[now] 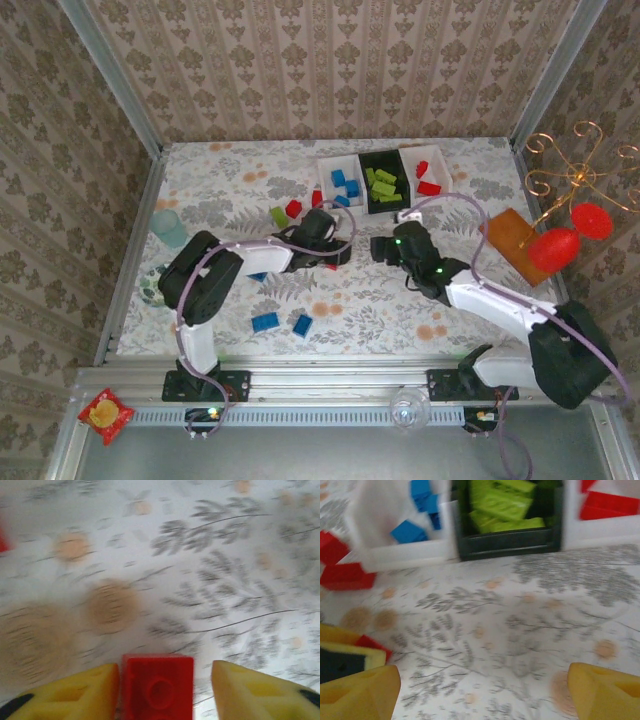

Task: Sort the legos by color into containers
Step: Move the lego to the center of the table, then pick up the lego from the center of the table.

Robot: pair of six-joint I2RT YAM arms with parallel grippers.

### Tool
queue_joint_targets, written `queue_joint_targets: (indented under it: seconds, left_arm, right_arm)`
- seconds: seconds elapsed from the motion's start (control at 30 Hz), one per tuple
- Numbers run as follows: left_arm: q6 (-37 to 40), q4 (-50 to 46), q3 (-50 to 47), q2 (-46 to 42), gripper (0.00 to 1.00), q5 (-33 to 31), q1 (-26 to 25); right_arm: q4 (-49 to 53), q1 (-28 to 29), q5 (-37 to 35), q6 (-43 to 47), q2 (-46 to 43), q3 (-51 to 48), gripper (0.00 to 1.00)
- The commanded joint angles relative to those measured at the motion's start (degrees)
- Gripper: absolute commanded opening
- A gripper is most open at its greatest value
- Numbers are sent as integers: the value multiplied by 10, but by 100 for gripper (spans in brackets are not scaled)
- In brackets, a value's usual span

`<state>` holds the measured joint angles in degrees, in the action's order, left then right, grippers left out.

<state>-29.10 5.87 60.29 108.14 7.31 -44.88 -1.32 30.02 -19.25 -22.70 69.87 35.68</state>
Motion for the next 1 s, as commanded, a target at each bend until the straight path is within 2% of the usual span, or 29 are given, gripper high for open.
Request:
queue_joint_targets:
  seconds: [0.0, 0.07, 0.17, 0.27, 0.37, 0.53, 0.73, 0.77, 0.97]
  left_arm:
    - [-21, 12, 17, -12, 62, 41, 1]
    - [-17, 20, -10, -45, 67, 40, 18]
    - [-19, 36, -83, -120, 71, 34, 69]
    - [-11, 27, -145, -192, 72, 18, 127]
    - [8, 4, -176, -242, 73, 4, 162]
    - [35, -24, -194, -290, 75, -13, 181]
    - [40, -24, -209, -307, 76, -11, 184]
    - [41, -23, -212, -309, 76, -9, 201]
    - [38, -10, -228, -328, 76, -2, 215]
  right_arm:
    - [40, -12, -24, -32, -39, -20, 87]
    - [46, 1, -21, -45, -38, -21, 87]
    - [34, 50, -30, -64, -4, -15, 87]
    - [-7, 88, -1, -95, 56, -3, 88]
    - [-58, 121, 30, -122, 129, 15, 89]
    - [-88, 150, 54, -139, 213, 58, 89]
    - [-95, 156, 74, -142, 279, 102, 88]
    - [-94, 155, 75, -141, 287, 108, 88]
    - [-93, 155, 69, -125, 337, 159, 87]
